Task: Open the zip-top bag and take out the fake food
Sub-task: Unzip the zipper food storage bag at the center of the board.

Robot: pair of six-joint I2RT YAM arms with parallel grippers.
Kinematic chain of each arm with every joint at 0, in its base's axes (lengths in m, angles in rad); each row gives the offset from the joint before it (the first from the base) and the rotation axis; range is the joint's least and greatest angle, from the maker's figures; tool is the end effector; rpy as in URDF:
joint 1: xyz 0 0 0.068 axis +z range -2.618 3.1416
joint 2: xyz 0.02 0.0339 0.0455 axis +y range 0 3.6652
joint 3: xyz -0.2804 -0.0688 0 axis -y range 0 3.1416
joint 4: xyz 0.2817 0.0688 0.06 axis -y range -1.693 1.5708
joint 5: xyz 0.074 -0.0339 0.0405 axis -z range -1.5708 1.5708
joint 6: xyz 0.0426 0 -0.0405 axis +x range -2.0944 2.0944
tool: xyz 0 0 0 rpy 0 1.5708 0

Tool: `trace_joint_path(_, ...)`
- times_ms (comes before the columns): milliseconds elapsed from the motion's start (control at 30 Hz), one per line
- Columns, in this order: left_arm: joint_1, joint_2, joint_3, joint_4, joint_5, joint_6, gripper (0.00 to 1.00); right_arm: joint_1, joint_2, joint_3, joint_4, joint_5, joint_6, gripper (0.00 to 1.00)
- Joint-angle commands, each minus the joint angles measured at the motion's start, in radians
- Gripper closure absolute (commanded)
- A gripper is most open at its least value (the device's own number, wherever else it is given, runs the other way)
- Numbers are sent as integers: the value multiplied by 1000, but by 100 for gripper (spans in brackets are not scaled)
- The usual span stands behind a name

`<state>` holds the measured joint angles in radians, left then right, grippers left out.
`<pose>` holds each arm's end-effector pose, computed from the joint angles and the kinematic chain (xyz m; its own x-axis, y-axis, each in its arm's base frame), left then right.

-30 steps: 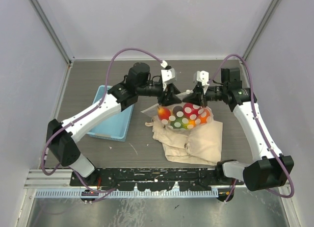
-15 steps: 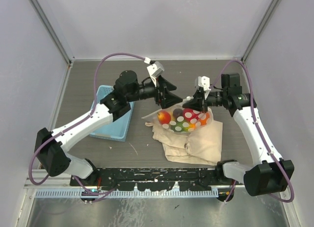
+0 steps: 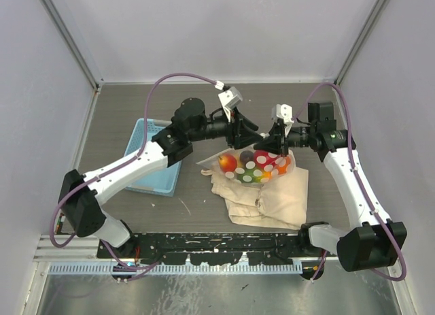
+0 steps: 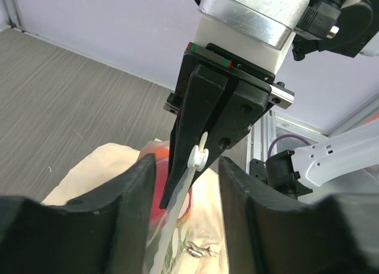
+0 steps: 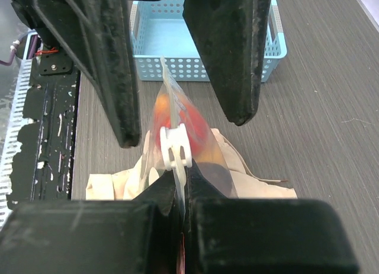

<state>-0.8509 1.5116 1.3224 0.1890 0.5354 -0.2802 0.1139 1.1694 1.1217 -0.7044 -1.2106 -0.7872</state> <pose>0.2487 -0.3166 0.3993 -0.2720 -0.0506 -0.9610 0.9447 0.1763 -0.2766 0.2535 0.0691 0.3573 0.0303 -0.2478 -0.9683 -0.9883 0.1373 -0.0660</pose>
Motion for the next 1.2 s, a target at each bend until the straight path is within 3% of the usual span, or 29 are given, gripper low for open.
trace_joint_path(0, -9, 11, 62, 43, -1, -8, 61, -2, 5, 12, 31, -40, 18, 99)
trace_joint_path(100, -10, 33, 82, 32, 4, -16, 66, -2, 5, 12, 31, -39, 17, 99)
trace_joint_path(333, -19, 47, 96, 29, 39, -16, 64, -3, 14, 13, 29, -39, 22, 99)
trace_joint_path(500, -20, 54, 102, 23, 61, -12, 83, -4, 15, 13, 28, -36, 20, 99)
trace_joint_path(633, -19, 51, 105, 9, 74, -2, 88, -7, 15, 11, 28, -38, 19, 99)
trace_joint_path(733, -19, 44, 107, -19, 80, 25, 100, -8, 16, 12, 28, -39, 21, 99)
trace_joint_path(1167, -15, 1, 116, -175, 29, 187, 100, -37, 9, 12, 28, -82, 28, 99)
